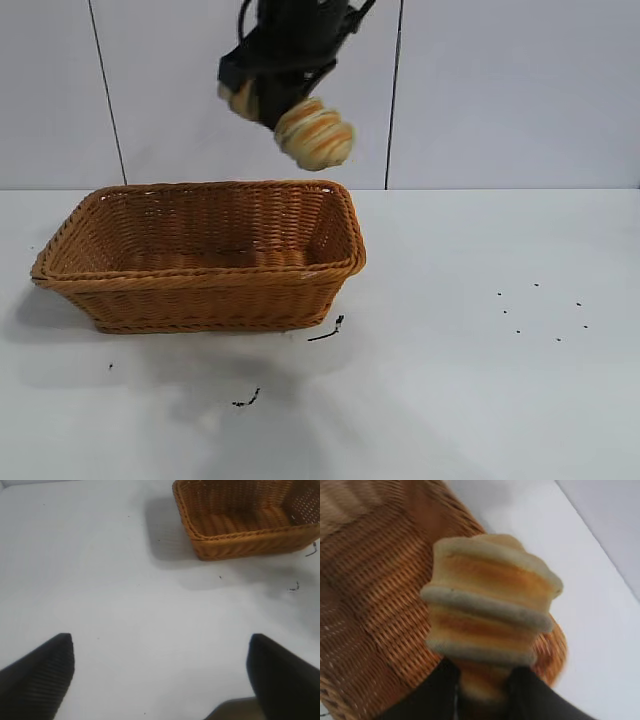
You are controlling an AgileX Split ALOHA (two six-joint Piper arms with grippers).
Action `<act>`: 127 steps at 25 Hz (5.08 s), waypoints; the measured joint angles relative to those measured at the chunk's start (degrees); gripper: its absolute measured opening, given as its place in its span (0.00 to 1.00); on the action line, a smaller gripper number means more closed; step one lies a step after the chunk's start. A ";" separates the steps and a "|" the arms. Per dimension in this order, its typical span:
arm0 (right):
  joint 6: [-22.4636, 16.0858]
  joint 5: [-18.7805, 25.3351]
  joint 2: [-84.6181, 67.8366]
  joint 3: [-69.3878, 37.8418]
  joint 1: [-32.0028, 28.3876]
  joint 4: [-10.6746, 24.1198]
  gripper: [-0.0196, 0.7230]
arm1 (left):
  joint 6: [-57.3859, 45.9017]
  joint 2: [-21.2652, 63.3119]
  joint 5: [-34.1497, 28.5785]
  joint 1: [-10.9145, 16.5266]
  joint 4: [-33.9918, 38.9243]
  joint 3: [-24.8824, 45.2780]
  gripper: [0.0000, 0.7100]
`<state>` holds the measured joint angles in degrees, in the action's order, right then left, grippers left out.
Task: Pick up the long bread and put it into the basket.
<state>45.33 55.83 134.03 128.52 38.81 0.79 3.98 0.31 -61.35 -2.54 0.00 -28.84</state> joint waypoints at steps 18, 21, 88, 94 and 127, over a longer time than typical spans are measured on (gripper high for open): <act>6.31 -9.27 10.36 0.00 -0.16 -5.26 0.21 | 0.00 0.00 0.00 0.00 0.00 0.00 0.98; 6.31 -9.63 10.36 0.00 -0.32 -5.44 0.34 | 0.00 0.00 0.00 0.00 0.00 0.00 0.98; -43.61 13.59 -30.79 -26.24 -40.14 -4.47 0.86 | 0.00 0.00 0.00 0.00 0.00 0.00 0.98; -42.81 13.48 -51.90 -51.04 -40.14 -4.54 0.85 | 0.00 0.00 0.00 0.00 0.00 0.00 0.98; -43.26 3.28 -134.33 -100.48 -39.48 -3.95 0.85 | 0.00 0.00 0.00 0.00 0.00 0.00 0.98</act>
<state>2.07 59.11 -0.31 28.05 -0.67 -3.16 3.98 0.31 -61.35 -2.54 0.00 -28.84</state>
